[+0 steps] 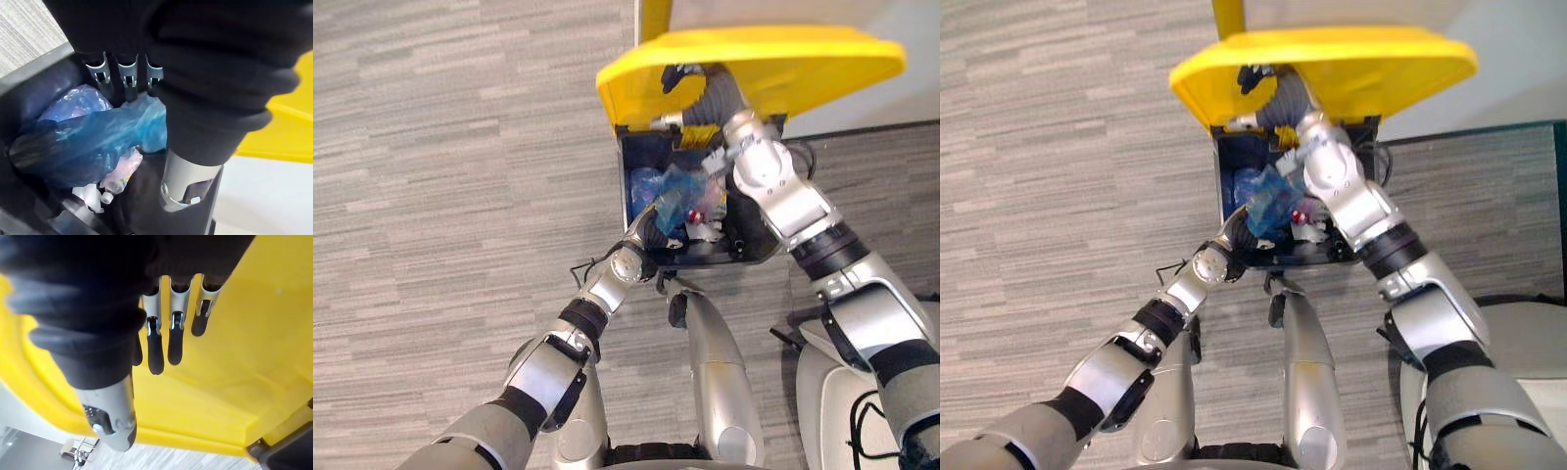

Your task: Gather rubbish on tea table into small bin, then transfer packed bag to large trash can.

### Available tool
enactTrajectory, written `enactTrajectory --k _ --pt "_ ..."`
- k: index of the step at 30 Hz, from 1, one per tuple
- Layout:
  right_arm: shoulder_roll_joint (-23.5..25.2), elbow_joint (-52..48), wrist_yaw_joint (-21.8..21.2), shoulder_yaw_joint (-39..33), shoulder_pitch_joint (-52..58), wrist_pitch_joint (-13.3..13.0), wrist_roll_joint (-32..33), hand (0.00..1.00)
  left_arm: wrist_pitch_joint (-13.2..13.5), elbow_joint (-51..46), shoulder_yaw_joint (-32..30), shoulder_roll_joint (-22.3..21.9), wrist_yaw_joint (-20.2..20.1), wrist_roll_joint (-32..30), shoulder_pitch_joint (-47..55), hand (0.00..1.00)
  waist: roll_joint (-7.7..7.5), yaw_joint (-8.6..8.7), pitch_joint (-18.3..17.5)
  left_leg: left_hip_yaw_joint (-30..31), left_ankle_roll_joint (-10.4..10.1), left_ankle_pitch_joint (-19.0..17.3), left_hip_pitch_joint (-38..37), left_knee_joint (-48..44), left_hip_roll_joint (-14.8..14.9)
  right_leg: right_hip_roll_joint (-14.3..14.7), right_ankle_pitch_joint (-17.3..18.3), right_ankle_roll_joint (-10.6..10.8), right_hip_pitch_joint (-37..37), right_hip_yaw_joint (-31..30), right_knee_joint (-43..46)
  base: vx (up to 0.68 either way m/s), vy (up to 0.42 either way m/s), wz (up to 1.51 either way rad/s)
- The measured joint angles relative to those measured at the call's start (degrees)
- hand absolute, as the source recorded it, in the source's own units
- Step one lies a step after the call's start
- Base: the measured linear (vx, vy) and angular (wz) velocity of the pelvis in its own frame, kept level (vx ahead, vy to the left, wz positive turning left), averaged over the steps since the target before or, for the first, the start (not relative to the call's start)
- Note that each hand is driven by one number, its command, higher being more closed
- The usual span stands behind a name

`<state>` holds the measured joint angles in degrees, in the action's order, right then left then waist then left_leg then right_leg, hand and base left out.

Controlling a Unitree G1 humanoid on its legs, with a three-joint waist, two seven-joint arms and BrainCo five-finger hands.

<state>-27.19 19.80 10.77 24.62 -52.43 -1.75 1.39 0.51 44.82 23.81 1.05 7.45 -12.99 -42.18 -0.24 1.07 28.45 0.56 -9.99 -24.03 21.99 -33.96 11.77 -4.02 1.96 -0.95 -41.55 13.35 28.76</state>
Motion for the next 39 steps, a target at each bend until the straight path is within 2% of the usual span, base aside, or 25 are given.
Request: enactTrajectory --k 2,4,6,7,11,12,18,19,21,23,27,30,32,33,35,37,38,39 --pt "1.1 1.0 -1.0 -2.6 5.3 0.3 -1.1 0.00 0.1 -0.9 1.0 1.2 -0.4 0.1 2.1 0.00 -0.63 -0.40 -3.1 -0.2 -0.4 1.4 -2.0 3.6 -0.3 -0.2 0.7 -0.1 0.5 0.0 -0.1 0.08 -0.031 0.06" --pt "2.1 3.8 -1.2 -4.3 8.4 0.6 -2.1 0.00 0.5 -3.1 0.9 3.4 -1.1 1.7 4.5 0.00 -0.76 -0.29 -3.5 0.5 -1.2 2.9 -5.5 6.9 -0.6 -0.4 1.3 0.1 2.9 0.6 -0.3 0.11 -0.020 0.12" --pt "2.0 7.1 -2.3 -6.8 11.8 1.1 -3.0 0.00 1.4 -5.2 0.3 4.9 -1.3 4.4 7.6 0.00 -0.69 -0.15 -3.7 1.2 -0.9 3.9 -8.9 9.7 -0.6 -0.4 1.6 0.2 5.9 1.3 -1.2 0.11 -0.001 0.16" --pt "2.0 9.4 -2.4 -9.3 14.6 1.4 -3.7 0.00 2.0 -6.6 -0.3 5.7 -1.4 5.6 10.3 0.00 -0.48 -0.10 -5.4 1.7 -0.9 4.2 -9.3 11.0 -0.6 -0.4 1.6 0.2 6.5 1.9 -2.1 0.10 0.016 0.20" --pt "2.6 12.9 -3.6 -15.6 24.6 2.4 -4.7 0.00 2.8 -11.4 -6.0 8.2 -2.7 10.4 20.5 0.00 -0.07 0.07 -7.9 3.3 -0.5 5.4 -13.0 14.0 -0.6 -0.8 2.2 1.0 10.7 3.4 -3.4 0.07 0.032 0.24" --pt "3.4 13.0 -3.8 -16.8 28.5 2.4 -5.7 0.00 3.1 -12.7 -8.6 9.4 -3.4 11.4 25.2 0.00 0.29 0.06 -9.4 3.9 -0.5 5.4 -13.9 14.2 -0.7 -1.1 2.5 1.1 11.9 3.9 -3.4 0.06 0.051 0.20" --pt "8.1 12.5 -6.1 -20.4 38.4 2.2 -8.9 0.00 3.8 -13.9 -20.5 10.9 -5.7 16.3 39.5 0.00 0.85 -0.82 -14.3 4.3 0.6 5.9 -16.9 16.1 -2.0 -2.3 3.2 2.2 14.5 4.0 -3.2 0.03 0.056 0.10" --pt "9.2 12.5 -6.4 -21.6 39.9 2.2 -9.1 0.00 3.8 -13.6 -23.5 10.9 -6.3 17.6 42.1 0.00 0.78 -1.39 -15.1 4.3 0.7 5.9 -17.5 16.1 -2.2 -2.5 3.2 2.2 15.0 3.9 -3.1 0.00 0.049 0.00" --pt "9.5 12.5 -7.1 -22.1 41.1 2.2 -9.7 0.00 3.8 -12.3 -26.2 10.9 -6.3 18.1 43.8 0.00 0.82 -2.04 -15.2 4.2 0.8 5.9 -18.9 16.1 -2.2 -2.5 3.4 2.5 16.3 3.8 -3.0 -0.02 0.039 -0.02" --pt "10.1 12.6 -7.3 -22.6 41.7 2.0 -10.5 0.00 3.8 -7.2 -30.7 10.8 -6.2 18.0 45.2 0.00 0.65 -1.93 -15.7 4.2 1.0 5.8 -20.2 16.2 -2.6 -2.7 3.9 3.3 17.3 3.4 -3.0 -0.05 0.024 -0.05" --pt "11.2 13.8 -7.4 -24.1 43.2 1.9 -10.5 0.00 3.6 -0.9 -34.1 10.6 -5.9 16.7 47.6 0.00 0.26 -2.03 -16.4 3.5 2.1 5.0 -23.0 16.2 -2.9 -2.4 4.1 3.3 19.2 2.3 -3.2 -0.06 0.021 -0.15" --pt "11.6 15.9 -7.4 -24.2 45.2 1.6 -10.5 0.00 3.6 2.1 -35.4 10.4 -5.9 15.2 49.1 0.00 -0.96 -2.01 -17.1 3.1 3.1 4.1 -24.3 15.0 -3.4 -1.9 4.1 3.4 20.3 0.3 -3.5 -0.08 0.050 -0.19" --pt "12.2 16.0 -7.4 -24.3 46.7 1.4 -10.5 0.00 3.5 3.3 -35.5 10.2 -5.9 14.4 50.1 0.00 -2.11 -1.98 -16.9 2.3 4.1 3.2 -24.9 13.1 -4.4 -1.9 3.2 4.8 21.0 -1.4 -3.7 -0.11 0.078 -0.32" --pt "12.4 16.0 -7.4 -24.4 48.1 0.8 -10.5 0.00 3.5 3.3 -35.5 10.0 -5.9 14.4 50.3 0.00 -2.44 -1.97 -16.6 2.0 4.4 2.5 -24.8 11.4 -4.8 -1.9 2.2 6.2 21.4 -2.2 -3.9 -0.13 0.101 -0.32" --pt "12.7 16.0 -7.3 -24.7 50.8 0.6 -10.4 0.00 3.5 4.1 -35.6 9.9 -5.8 14.4 50.3 0.00 -2.66 -1.93 -16.5 1.4 4.6 1.1 -24.3 7.7 -5.4 -2.2 0.9 7.8 22.3 -2.9 -4.4 -0.14 0.129 -0.23" --pt "13.5 15.7 -7.3 -25.5 53.4 0.5 -10.2 0.00 3.5 4.2 -35.7 9.9 -5.8 14.4 50.2 0.00 -3.48 -1.90 -16.2 1.1 5.2 0.6 -23.4 4.7 -6.4 -2.5 -0.9 7.8 22.6 -4.2 -5.6 -0.18 0.172 -0.28" --pt "14.5 15.3 -7.3 -26.7 54.8 0.5 -9.7 0.00 3.5 4.1 -35.8 9.8 -5.7 14.4 50.2 0.00 -3.30 -2.02 -16.2 0.6 5.5 0.7 -22.6 4.3 -6.0 -2.3 -2.3 9.5 23.3 -4.2 -8.7 -0.30 0.179 -0.41" --pt "15.9 14.6 -7.2 -27.3 56.3 0.5 -8.3 0.00 3.6 3.9 -35.9 9.2 -5.3 14.4 50.2 0.00 -2.79 -2.05 -15.7 -1.0 6.7 1.6 -21.3 4.3 -5.4 -3.1 -0.5 6.2 20.4 -4.0 -0.4 -0.26 0.122 -0.45"
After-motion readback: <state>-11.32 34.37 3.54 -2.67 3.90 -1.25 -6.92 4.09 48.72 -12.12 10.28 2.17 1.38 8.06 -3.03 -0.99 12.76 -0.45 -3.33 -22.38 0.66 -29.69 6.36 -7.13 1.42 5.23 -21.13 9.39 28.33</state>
